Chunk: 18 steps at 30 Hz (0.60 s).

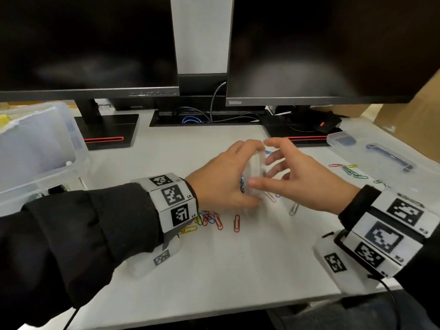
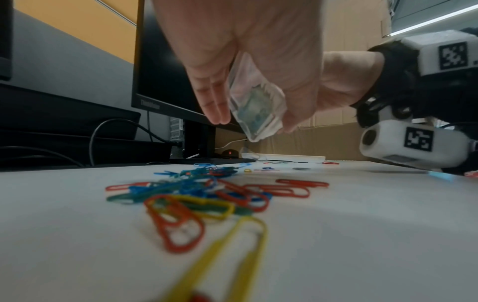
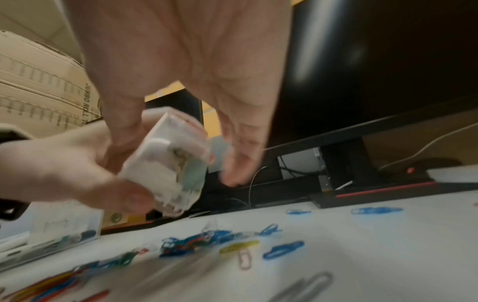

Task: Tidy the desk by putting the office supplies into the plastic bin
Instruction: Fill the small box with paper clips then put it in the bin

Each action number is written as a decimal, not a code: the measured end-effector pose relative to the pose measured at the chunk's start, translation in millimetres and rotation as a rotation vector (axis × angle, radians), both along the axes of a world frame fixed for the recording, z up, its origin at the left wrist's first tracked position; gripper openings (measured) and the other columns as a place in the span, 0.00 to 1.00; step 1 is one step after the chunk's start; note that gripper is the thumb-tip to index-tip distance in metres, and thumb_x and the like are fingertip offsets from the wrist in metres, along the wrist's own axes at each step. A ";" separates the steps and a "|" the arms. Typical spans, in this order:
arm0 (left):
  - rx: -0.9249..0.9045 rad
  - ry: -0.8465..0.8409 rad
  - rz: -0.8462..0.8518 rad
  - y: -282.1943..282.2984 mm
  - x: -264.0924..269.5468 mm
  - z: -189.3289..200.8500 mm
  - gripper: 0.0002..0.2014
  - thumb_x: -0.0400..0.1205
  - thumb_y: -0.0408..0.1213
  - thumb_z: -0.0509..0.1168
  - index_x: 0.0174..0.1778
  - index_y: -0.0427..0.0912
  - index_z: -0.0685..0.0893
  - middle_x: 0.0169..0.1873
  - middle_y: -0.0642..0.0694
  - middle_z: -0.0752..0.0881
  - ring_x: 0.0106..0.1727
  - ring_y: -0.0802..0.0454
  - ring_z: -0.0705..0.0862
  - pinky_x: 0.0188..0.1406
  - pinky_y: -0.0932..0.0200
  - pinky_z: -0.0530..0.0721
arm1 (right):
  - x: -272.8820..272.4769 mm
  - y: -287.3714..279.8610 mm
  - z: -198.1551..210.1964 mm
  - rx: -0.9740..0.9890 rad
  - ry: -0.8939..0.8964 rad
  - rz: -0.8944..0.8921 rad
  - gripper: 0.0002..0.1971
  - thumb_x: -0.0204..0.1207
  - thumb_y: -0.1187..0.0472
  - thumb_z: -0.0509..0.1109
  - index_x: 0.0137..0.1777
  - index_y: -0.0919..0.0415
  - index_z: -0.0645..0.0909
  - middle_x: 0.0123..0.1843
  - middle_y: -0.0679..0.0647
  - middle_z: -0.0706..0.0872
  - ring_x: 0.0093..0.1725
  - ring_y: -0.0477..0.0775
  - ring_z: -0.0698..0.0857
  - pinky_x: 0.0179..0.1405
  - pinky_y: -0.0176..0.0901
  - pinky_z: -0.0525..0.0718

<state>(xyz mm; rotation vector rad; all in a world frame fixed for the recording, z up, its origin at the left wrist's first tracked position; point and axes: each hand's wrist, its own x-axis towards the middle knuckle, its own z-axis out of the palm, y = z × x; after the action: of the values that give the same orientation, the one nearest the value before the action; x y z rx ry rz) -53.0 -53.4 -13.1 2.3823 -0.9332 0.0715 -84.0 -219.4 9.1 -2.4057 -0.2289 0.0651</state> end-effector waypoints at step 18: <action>0.202 0.007 0.159 6.6 14.4 4.9 0.42 0.68 0.61 0.72 0.73 0.56 0.58 0.71 0.52 0.74 0.62 0.52 0.79 0.56 0.55 0.83 | -14.9 -46.5 -36.9 -0.601 0.560 -0.210 0.55 0.65 0.21 0.41 0.82 0.60 0.35 0.83 0.63 0.35 0.82 0.66 0.38 0.81 0.61 0.44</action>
<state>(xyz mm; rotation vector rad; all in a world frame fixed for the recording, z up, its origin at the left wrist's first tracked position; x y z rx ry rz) -38.6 -46.8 -8.2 2.6386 -0.7777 0.0305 -98.9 -265.9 -27.7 -2.8552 0.3518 0.7955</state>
